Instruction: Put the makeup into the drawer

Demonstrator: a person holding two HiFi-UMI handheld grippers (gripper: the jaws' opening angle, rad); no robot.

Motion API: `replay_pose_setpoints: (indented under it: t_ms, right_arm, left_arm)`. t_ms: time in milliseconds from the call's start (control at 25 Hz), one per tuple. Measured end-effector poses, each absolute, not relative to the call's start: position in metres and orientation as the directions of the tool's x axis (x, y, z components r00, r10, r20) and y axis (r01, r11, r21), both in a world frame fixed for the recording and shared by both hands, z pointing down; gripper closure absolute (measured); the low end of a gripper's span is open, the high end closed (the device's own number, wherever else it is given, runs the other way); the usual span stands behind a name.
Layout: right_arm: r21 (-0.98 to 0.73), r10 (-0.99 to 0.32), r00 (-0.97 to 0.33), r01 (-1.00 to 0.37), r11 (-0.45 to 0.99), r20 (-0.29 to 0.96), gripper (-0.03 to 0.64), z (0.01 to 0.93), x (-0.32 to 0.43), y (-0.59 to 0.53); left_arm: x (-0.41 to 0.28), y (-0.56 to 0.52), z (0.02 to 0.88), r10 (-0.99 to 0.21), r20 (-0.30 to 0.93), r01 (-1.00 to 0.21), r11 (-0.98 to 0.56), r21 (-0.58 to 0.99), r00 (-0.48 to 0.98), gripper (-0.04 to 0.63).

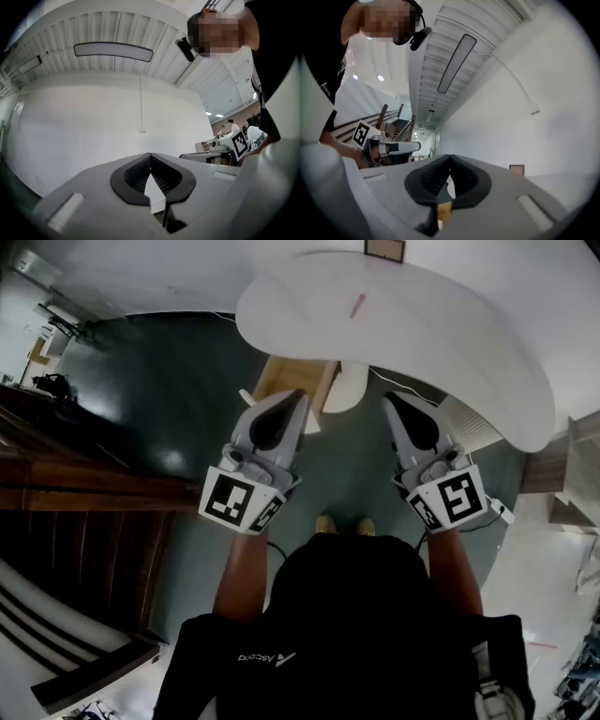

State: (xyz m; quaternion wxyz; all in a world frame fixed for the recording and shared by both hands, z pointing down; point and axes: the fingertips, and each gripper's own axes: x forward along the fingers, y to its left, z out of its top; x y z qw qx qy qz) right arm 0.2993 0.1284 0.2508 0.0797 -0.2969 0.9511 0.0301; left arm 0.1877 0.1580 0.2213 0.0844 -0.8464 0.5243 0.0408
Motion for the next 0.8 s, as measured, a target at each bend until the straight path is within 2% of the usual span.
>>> replay_pose_setpoints:
  t_ms: [560, 800]
  right_arm:
    - [0.023, -0.532, -0.831, -0.542, 0.840, -0.159, 0.614, 0.254, 0.316, 0.109]
    - [0.024, -0.534, -0.834, -0.542, 0.840, -0.139, 0.614, 0.259, 0.307, 0.093]
  left_arm:
    - [0.209, 0.141, 0.221, -0.909, -0.133, -0.916, -0.378, -0.132, 0.394, 0.584]
    - [0.199, 0.128, 0.221, -0.917, -0.138, -0.924, -0.357, -0.136, 0.375, 0.584]
